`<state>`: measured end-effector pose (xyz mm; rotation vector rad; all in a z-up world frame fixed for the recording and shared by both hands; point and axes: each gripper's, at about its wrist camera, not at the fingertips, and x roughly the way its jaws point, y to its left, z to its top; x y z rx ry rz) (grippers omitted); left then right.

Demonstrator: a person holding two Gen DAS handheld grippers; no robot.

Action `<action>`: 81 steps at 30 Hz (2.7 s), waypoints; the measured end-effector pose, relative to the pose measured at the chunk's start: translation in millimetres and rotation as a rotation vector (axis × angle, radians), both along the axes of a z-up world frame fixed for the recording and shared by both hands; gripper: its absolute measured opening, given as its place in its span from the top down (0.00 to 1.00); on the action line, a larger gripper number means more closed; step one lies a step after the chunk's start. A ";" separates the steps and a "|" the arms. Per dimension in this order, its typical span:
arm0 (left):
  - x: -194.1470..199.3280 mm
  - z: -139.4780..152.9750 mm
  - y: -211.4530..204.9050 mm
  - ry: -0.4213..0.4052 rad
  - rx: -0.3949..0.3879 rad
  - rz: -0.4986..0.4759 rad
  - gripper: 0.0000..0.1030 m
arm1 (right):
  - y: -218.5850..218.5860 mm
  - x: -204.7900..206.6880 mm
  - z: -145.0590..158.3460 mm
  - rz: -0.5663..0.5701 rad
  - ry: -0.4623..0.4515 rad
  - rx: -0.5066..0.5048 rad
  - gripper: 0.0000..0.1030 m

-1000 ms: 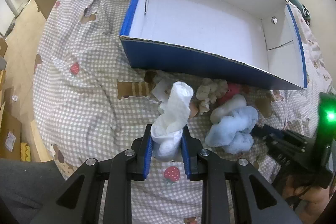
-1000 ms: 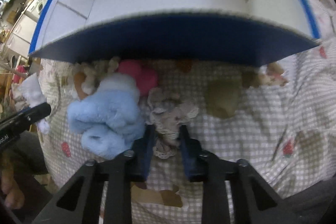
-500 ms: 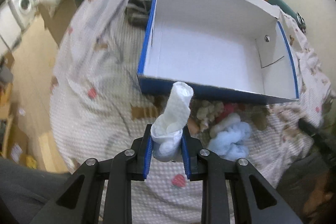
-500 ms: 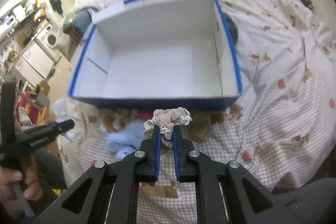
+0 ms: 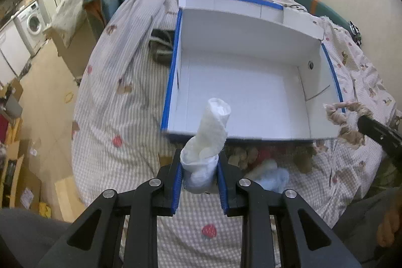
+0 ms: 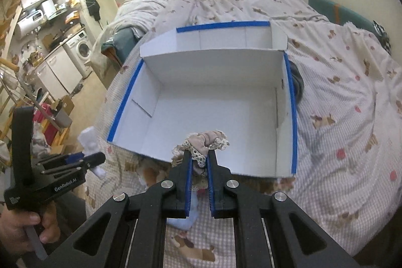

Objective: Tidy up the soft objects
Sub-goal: 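Lift the sock and scrunchie and carry both over the white box, then open both tools to drop the sock and scrunchie into the box, then withdraw both tools from the box back toward the pile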

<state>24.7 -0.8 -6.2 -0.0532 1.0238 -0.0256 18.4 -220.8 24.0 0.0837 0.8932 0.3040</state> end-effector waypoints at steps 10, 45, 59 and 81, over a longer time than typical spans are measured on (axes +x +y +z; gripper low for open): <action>63.0 19.5 -21.8 -0.040 0.055 0.004 0.78 | -9.3 48.2 -1.5 -0.001 -0.022 0.043 0.88; 134.6 -59.8 -51.3 0.000 0.093 -0.013 0.78 | -1.8 120.3 -107.0 -0.049 0.202 -0.032 0.88; 122.4 -48.6 -56.9 -0.039 0.146 -0.048 0.51 | -0.5 117.4 -104.5 -0.034 0.197 0.002 0.76; 112.8 -30.7 -51.1 -0.060 0.173 -0.009 0.39 | -16.8 113.5 -77.5 -0.094 0.085 0.093 0.00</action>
